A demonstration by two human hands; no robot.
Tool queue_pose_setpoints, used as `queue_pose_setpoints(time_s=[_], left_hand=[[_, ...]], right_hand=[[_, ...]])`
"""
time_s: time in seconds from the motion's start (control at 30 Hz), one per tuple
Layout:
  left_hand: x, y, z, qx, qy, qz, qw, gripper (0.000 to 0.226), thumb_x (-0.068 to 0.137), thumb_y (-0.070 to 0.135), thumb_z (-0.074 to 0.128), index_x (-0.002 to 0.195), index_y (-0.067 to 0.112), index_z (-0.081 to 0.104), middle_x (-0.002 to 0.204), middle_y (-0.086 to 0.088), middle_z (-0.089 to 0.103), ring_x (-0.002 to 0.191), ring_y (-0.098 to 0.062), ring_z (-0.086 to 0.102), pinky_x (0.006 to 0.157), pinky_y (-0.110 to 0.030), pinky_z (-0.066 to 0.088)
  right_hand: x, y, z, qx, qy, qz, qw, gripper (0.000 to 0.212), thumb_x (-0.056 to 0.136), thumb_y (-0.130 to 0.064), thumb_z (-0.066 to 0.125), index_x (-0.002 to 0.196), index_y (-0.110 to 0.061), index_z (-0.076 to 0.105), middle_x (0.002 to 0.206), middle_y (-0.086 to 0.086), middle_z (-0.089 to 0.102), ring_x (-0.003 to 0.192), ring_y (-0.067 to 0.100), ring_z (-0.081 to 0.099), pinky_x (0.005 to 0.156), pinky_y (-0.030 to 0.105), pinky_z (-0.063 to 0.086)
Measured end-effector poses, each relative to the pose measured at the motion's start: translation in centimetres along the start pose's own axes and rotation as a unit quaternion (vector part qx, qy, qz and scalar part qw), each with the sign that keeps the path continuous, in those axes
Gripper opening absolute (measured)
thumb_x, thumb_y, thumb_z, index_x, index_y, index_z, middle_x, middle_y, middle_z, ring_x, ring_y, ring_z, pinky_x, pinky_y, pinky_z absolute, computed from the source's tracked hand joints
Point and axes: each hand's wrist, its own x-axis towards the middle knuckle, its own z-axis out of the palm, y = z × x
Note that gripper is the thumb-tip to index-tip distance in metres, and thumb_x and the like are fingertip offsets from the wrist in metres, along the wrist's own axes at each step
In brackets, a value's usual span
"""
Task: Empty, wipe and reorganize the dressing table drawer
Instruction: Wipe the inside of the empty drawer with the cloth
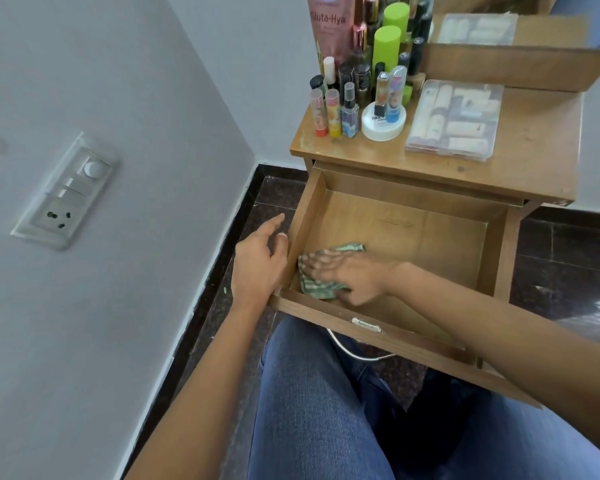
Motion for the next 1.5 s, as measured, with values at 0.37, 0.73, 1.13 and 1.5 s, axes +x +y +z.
queue_pose_setpoints(time_s=[0.37, 0.73, 1.13, 1.5], left_hand=[[0.4, -0.4, 0.2, -0.004, -0.017, 0.01, 1.0, 0.037, 0.095, 0.018, 0.052, 0.13, 0.023, 0.064, 0.122, 0.011, 0.068, 0.099, 0.01, 0.059, 0.085, -0.002, 0.039], [0.8, -0.8, 0.5, 0.013, -0.025, 0.014, 0.999, 0.039, 0.094, 0.021, 0.051, 0.13, 0.025, 0.063, 0.123, 0.011, 0.067, 0.105, 0.004, 0.059, 0.083, -0.005, 0.038], [0.3, -0.6, 0.3, 0.009, -0.029, 0.004, 1.0, 0.037, 0.095, 0.02, 0.051, 0.128, 0.028, 0.064, 0.108, 0.02, 0.068, 0.086, 0.01, 0.061, 0.074, -0.003, 0.041], [0.4, -0.6, 0.2, 0.014, -0.016, 0.009, 1.0, 0.036, 0.095, 0.022, 0.051, 0.128, 0.028, 0.064, 0.114, 0.016, 0.069, 0.086, 0.007, 0.061, 0.072, -0.004, 0.04]], right_hand=[[0.6, 0.7, -1.8, 0.036, -0.093, -0.048, 0.994, 0.082, 0.078, 0.011, 0.045, 0.148, -0.029, 0.031, 0.156, 0.001, 0.029, 0.144, 0.021, 0.027, 0.117, 0.045, 0.026], [0.5, 0.9, -1.3, 0.062, -0.088, 0.0, 0.994, 0.086, 0.078, 0.013, 0.05, 0.149, -0.03, 0.029, 0.158, -0.004, 0.022, 0.147, 0.014, 0.013, 0.122, 0.04, 0.01], [-8.4, 1.7, 0.0, 0.026, -0.148, 0.01, 0.989, 0.07, 0.087, 0.006, 0.046, 0.143, -0.035, 0.037, 0.15, -0.017, 0.032, 0.141, 0.002, 0.027, 0.122, 0.036, 0.013], [-12.4, 0.1, -3.6, 0.072, -0.231, 0.114, 0.964, 0.08, 0.079, 0.001, 0.048, 0.148, -0.036, 0.029, 0.156, -0.01, 0.027, 0.139, -0.004, 0.024, 0.118, 0.04, 0.024]])
